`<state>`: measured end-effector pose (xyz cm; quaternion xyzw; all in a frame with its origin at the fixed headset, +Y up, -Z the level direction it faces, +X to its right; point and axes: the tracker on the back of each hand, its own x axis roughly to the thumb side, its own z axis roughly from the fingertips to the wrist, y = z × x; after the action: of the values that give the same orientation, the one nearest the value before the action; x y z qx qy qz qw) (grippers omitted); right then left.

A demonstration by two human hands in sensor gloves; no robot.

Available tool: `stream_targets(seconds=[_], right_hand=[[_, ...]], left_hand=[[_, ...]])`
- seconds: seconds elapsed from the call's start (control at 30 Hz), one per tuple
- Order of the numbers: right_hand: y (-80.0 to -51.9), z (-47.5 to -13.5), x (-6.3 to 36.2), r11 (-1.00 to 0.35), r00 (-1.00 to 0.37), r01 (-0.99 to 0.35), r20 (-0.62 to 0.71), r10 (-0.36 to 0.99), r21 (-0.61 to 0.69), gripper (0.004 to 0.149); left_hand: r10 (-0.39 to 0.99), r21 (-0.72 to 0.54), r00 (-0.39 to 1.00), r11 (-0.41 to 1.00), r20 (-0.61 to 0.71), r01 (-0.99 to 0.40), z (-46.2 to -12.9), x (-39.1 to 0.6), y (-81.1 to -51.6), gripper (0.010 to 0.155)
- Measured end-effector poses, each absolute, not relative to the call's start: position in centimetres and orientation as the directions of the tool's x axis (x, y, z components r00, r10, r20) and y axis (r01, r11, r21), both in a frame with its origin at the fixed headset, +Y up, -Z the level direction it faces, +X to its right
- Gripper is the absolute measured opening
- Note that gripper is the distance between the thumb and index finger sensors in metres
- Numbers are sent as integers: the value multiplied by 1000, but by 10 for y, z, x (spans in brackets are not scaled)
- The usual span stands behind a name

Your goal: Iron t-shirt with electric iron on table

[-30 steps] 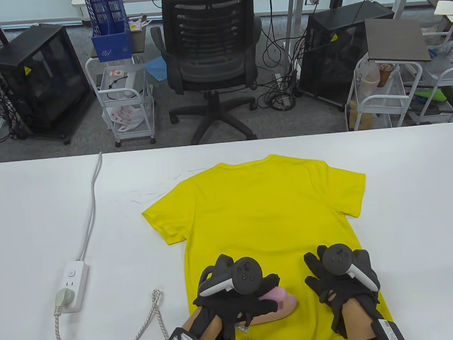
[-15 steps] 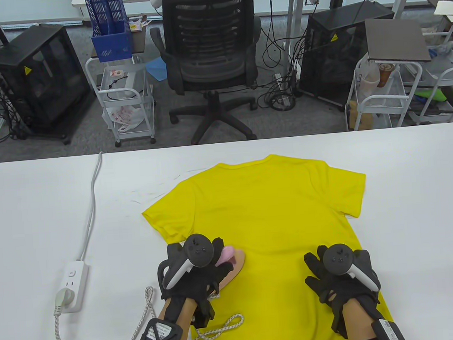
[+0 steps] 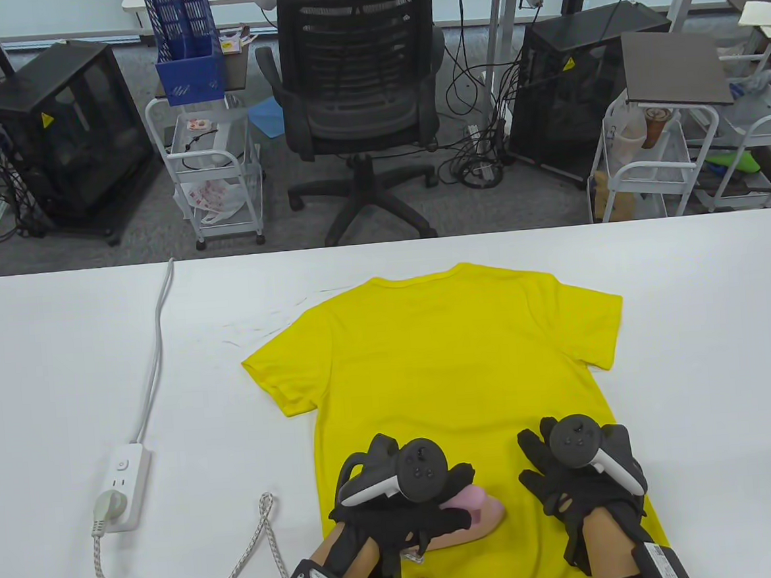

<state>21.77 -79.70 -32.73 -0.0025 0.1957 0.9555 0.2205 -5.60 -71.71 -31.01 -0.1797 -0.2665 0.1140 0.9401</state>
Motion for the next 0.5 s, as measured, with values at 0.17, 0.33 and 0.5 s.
stream_targets(seconds=[0.17, 0.33, 0.5], right_hand=[[-797, -327, 218, -825, -902, -424, -91, 423, 374, 66], [-797, -328, 217, -824, -902, -424, -92, 422, 377, 66], [-797, -328, 217, -822, -901, -427, -96, 424, 376, 66]], left_hand=[[289, -308, 932, 927, 219, -215, -336, -99, -717, 74], [339, -269, 940, 909, 37, -318, -350, -140, -720, 75], [413, -376, 887, 870, 204, -319, -344, -117, -722, 73]])
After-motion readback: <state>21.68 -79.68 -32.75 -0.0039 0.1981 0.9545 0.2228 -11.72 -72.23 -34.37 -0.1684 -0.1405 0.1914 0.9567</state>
